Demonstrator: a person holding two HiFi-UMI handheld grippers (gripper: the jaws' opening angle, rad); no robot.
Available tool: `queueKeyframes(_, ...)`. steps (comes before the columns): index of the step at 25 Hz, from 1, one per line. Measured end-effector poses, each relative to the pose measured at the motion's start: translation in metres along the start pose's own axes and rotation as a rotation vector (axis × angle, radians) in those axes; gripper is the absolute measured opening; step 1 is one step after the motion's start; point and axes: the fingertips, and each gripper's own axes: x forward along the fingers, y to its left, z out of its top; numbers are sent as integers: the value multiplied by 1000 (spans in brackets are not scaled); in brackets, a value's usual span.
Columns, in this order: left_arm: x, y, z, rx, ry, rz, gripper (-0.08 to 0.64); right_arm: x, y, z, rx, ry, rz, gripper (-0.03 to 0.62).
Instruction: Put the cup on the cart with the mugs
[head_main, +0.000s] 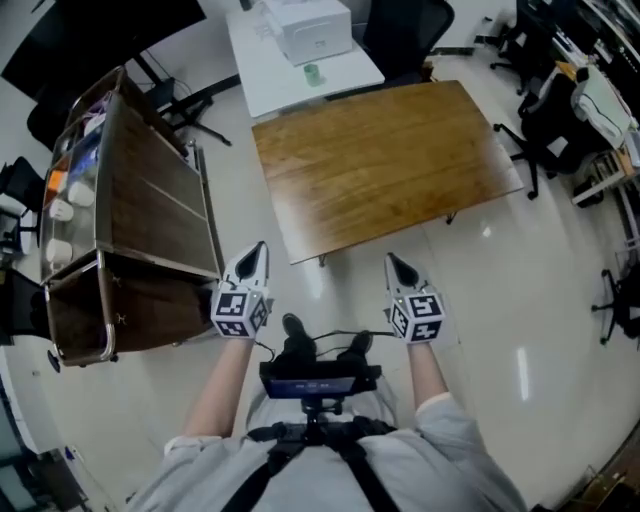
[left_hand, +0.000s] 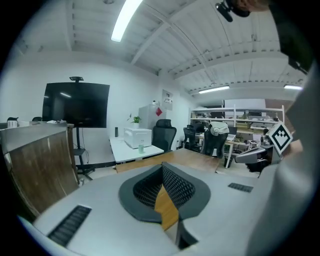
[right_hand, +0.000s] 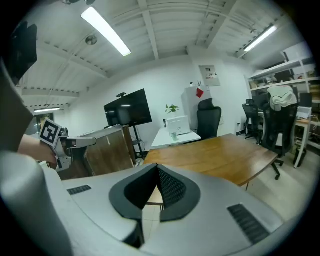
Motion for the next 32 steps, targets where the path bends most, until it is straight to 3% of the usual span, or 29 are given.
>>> queueKeyframes(7,-16,92,0,-13,-11,66,4,81,79,27,-33,-7,90,6)
queueKeyframes(13,-13,168,19,-14,-25,66,3,138,131,65,-56,-54,81,6)
queueKeyframes(19,0,221,30,-2,-42,31,4,193,176,78,-78,-58,86,7)
queueKeyframes(32,53,277,56,-35,-51,71,3,280,184,122,-113,-31,146,6)
